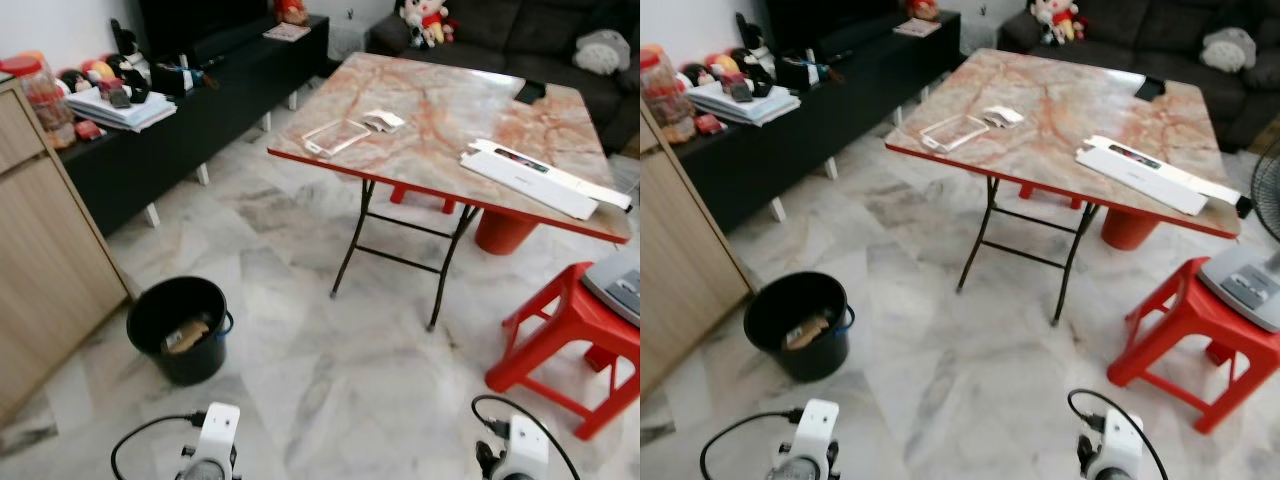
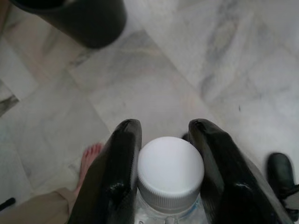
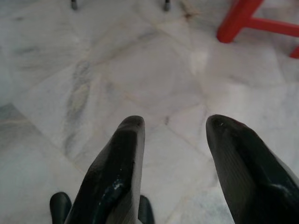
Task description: Picking trash to rubbish bin
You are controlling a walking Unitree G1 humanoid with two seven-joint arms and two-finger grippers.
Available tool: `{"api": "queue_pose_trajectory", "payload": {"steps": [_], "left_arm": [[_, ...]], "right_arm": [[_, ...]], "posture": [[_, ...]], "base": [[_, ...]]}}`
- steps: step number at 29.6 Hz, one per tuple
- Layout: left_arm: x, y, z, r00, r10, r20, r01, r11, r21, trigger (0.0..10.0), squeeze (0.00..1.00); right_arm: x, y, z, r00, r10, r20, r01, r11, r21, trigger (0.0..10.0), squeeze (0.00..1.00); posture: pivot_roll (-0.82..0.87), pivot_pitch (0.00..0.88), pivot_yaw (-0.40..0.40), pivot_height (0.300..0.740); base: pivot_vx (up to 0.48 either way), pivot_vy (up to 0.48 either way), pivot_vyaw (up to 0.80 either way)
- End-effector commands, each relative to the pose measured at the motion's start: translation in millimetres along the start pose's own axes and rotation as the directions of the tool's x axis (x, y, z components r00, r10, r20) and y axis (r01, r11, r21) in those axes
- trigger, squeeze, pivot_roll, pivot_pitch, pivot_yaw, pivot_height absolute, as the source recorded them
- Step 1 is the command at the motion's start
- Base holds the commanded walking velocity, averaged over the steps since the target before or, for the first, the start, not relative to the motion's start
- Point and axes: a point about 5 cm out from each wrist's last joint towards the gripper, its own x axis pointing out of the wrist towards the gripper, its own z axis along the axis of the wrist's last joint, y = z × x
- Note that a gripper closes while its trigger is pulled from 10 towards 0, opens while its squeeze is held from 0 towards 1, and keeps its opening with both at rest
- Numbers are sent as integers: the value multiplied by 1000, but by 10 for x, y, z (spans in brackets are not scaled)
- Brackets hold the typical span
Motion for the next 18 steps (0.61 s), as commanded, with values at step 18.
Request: {"api": "queue_pose_trajectory", "payload": {"steps": [18], "left_arm": [[7, -86, 48, 1000, -28, 4, 28, 1000, -8, 10000, 0]], "right_arm": [[-12, -96, 11, 999, -45, 8, 45, 998, 32, 10000, 0]], "posture": [[-64, 41, -74, 740]], "base": [[250, 0, 302]]}}
